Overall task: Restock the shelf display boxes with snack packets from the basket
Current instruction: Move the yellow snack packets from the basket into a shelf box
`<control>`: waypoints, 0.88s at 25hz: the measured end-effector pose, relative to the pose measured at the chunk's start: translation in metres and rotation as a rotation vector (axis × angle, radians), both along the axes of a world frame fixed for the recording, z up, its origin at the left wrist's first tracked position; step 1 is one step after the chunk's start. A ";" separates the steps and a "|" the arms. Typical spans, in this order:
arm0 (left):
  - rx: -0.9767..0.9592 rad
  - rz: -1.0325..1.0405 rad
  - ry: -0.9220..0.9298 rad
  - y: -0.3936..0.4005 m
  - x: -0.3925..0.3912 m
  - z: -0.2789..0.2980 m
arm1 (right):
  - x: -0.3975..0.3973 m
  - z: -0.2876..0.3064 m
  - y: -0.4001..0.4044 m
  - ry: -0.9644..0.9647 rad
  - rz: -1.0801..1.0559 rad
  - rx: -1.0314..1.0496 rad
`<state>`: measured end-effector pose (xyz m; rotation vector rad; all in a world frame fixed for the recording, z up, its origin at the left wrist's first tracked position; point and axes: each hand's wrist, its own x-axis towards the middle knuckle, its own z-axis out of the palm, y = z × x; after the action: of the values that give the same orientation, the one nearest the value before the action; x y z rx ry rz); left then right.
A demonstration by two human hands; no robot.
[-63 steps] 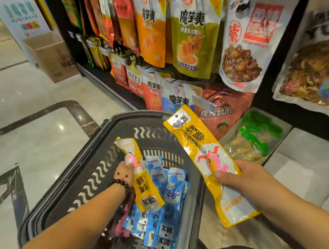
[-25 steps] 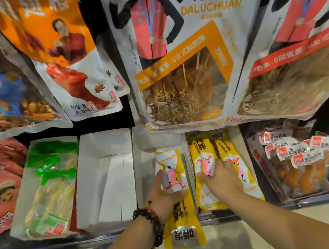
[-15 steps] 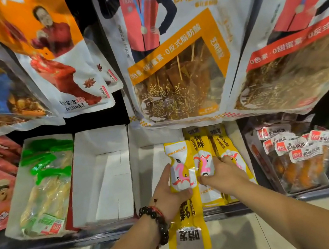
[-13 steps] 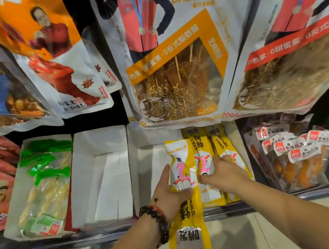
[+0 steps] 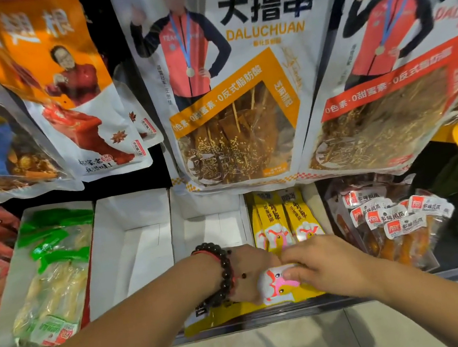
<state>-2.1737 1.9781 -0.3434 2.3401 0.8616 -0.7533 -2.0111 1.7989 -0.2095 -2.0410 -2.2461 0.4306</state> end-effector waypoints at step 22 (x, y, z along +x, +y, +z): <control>-0.179 0.683 -0.501 -0.082 0.036 0.034 | 0.026 -0.105 0.013 0.130 -1.204 0.172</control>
<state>-2.1381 1.8959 -0.3093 1.7660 1.1866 0.0422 -1.9853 1.8114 -0.3150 -2.6344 -0.6460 0.2085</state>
